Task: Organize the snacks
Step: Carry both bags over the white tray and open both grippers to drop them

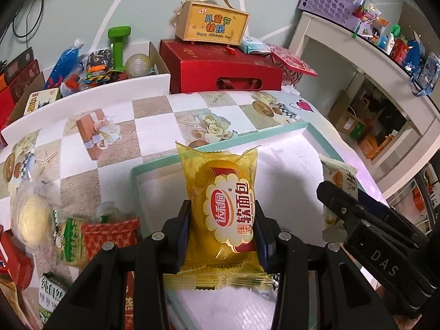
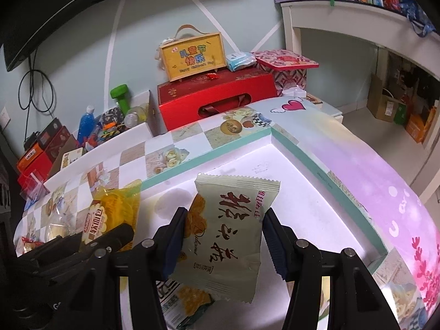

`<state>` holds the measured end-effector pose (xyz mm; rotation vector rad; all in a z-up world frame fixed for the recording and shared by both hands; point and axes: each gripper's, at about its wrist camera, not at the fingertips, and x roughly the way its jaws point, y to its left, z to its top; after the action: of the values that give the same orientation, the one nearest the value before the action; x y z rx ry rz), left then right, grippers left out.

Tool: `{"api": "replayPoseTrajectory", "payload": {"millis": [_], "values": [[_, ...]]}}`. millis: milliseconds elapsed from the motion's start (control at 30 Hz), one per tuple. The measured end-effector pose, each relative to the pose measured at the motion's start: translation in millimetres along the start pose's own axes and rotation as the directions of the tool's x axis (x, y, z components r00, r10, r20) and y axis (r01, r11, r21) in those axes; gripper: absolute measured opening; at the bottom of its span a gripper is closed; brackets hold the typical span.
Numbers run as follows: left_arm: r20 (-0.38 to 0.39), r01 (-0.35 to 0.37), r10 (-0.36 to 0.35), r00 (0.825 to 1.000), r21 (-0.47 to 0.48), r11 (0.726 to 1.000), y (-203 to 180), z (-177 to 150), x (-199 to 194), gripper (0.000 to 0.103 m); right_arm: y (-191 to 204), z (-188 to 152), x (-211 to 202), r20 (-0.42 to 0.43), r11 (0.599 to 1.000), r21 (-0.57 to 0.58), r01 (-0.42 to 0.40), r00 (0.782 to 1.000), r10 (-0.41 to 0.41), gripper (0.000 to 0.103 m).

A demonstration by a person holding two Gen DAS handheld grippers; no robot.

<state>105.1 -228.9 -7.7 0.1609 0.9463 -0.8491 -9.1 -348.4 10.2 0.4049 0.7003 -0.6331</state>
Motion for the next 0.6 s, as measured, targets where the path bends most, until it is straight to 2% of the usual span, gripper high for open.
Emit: {"api": "replayPoseTrajectory", "payload": {"millis": [267,333,367,600], "values": [[0.000,-0.010,0.010,1.000,-0.003,1.000,-4.5,7.9,8.7,0.044,-8.5,1.3,7.7,-0.011,1.000,0.030,0.009,1.000,-0.008,0.059],[0.000,-0.002,0.002,1.000,-0.017,1.000,-3.8,7.5,8.2,0.060,-7.9,0.9,8.3,-0.012,1.000,0.026,0.013,1.000,-0.013,0.060],[0.003,0.001,-0.001,1.000,-0.022,1.000,-3.8,7.2,7.4,0.061,-7.6,0.5,9.1,-0.018,1.000,0.025,0.016,1.000,-0.015,0.060],[0.009,0.000,0.001,1.000,-0.015,1.000,-7.2,8.3,1.5,0.061,-9.5,-0.6,9.2,-0.027,0.999,0.028,0.018,0.999,-0.017,0.060]]}}
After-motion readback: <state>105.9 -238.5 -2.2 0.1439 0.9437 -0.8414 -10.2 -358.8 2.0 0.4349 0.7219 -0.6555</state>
